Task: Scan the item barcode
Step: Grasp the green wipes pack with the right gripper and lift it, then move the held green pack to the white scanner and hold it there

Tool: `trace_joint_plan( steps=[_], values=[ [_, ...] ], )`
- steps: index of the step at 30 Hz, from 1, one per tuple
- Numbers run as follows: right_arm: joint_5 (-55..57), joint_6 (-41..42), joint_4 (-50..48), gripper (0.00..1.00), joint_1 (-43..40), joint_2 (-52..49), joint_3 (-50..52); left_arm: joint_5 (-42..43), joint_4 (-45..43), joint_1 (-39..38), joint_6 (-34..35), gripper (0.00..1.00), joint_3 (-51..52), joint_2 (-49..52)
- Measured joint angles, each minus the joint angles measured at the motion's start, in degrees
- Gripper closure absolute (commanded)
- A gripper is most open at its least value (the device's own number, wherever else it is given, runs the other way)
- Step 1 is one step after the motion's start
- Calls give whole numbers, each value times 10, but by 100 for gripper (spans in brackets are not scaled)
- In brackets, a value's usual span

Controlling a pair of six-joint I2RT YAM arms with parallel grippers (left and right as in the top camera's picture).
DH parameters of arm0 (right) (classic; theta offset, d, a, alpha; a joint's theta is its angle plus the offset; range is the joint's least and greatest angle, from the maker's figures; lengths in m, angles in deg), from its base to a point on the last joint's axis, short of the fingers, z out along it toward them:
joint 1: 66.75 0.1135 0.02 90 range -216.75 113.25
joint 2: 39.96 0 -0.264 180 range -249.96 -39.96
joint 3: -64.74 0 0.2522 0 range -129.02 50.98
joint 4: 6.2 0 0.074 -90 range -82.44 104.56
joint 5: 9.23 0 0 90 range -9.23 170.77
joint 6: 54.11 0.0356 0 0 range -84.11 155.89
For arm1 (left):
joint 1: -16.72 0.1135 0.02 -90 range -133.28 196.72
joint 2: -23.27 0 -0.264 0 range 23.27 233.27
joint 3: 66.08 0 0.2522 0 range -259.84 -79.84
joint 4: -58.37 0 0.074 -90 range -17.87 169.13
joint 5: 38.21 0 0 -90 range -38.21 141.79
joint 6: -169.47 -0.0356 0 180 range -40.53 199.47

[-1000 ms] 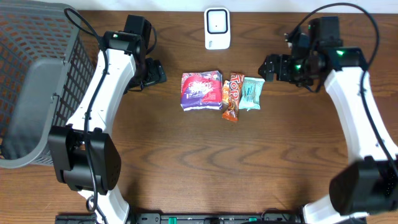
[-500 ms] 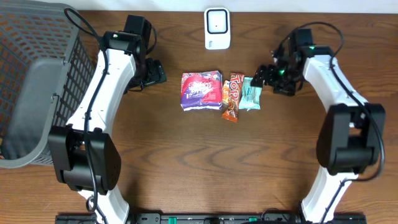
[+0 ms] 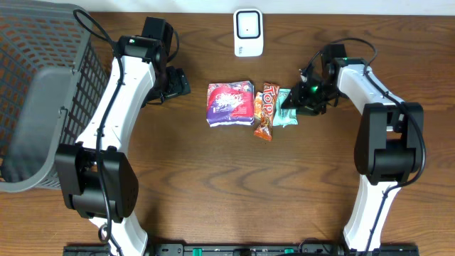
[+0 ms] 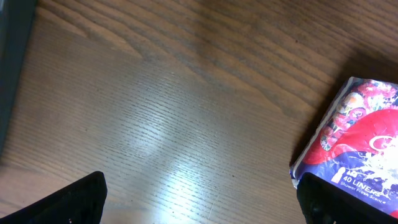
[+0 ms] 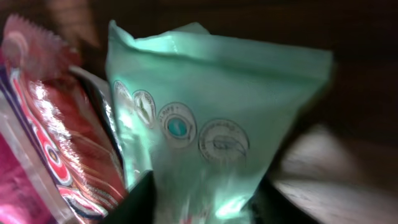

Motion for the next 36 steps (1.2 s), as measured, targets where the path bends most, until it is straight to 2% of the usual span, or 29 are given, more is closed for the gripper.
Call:
trace_joint_plan(
  steps=[1, 2, 15, 18, 27, 31, 36],
  values=[
    [-5, -2, 0, 91, 0, -2, 0, 0, 0, 0, 0, 2, 0, 0],
    [-8, -8, 1, 99, 0, -3, 0, 0, 0, 0, 0, 2, 0, 0],
    [8, -28, 87, 99, -8, 15, -25, 0, 0, 0, 0, 2, 0, 0],
    [20, -29, 105, 99, -11, 55, -46, 0, 0, 0, 0, 2, 0, 0],
    [31, -6, 104, 99, -14, 263, -93, 0, 0, 0, 0, 2, 0, 0],
    [24, 5, 113, 99, -3, 292, -94, 0, 0, 0, 0, 2, 0, 0],
    [-9, -49, 122, 99, 37, 288, -89, 0, 0, 0, 0, 2, 0, 0]
  ],
)
